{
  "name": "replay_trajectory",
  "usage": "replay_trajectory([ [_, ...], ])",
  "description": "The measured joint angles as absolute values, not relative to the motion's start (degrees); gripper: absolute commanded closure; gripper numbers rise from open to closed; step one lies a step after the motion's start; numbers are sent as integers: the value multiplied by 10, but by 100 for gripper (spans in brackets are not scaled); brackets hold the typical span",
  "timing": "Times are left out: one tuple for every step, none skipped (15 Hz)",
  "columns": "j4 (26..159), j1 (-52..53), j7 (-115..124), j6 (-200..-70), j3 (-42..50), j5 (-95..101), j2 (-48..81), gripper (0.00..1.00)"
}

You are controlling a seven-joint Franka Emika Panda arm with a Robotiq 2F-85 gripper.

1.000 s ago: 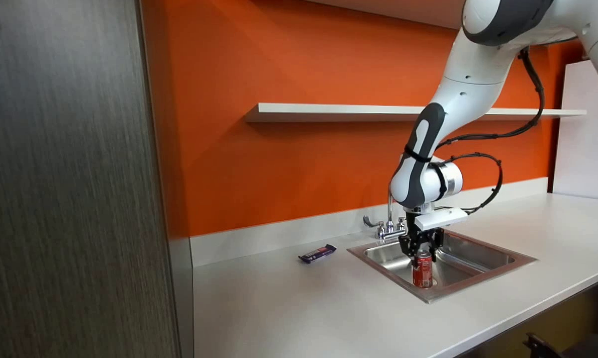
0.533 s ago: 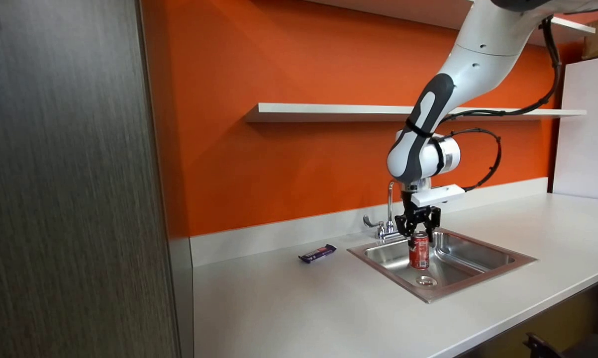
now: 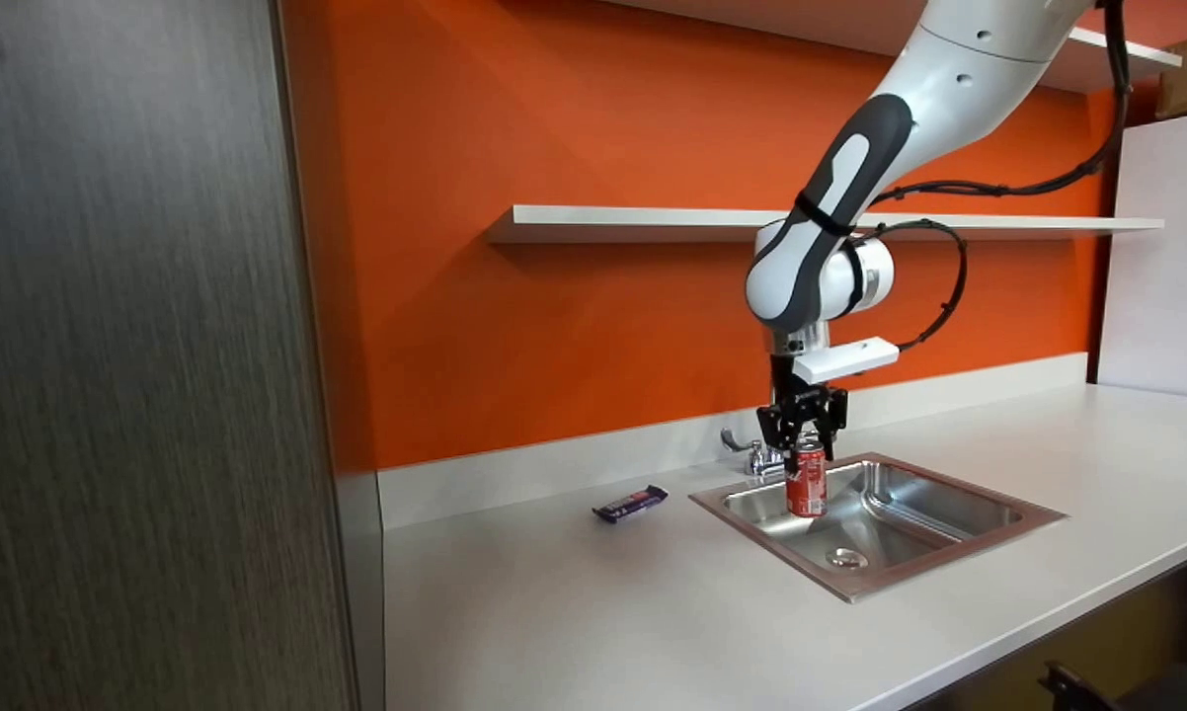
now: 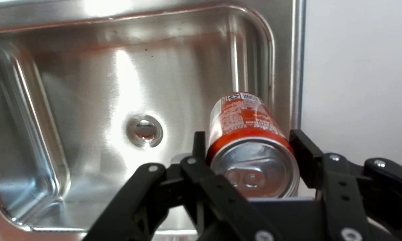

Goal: Remove the red can from the sink.

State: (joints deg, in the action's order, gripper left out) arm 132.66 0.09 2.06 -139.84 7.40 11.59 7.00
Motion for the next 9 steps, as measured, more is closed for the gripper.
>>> replay_trajectory([
  [1331, 5, 21, -1397, 66, 117, 66, 61],
  [1335, 11, 22, -1396, 57, 117, 63, 61],
  [1338, 17, 23, -1395, 48, 118, 61, 61],
  [1341, 23, 24, -1395, 39, 118, 61, 61],
  [1343, 29, 26, -1395, 31, 118, 61, 61],
  [1346, 36, 29, -1395, 22, 118, 61, 61],
  [1348, 42, 32, -1395, 14, 118, 61, 61],
  [1350, 49, 35, -1395, 6, 118, 61, 61],
  [1352, 55, 39, -1395, -1, 118, 62, 61],
])
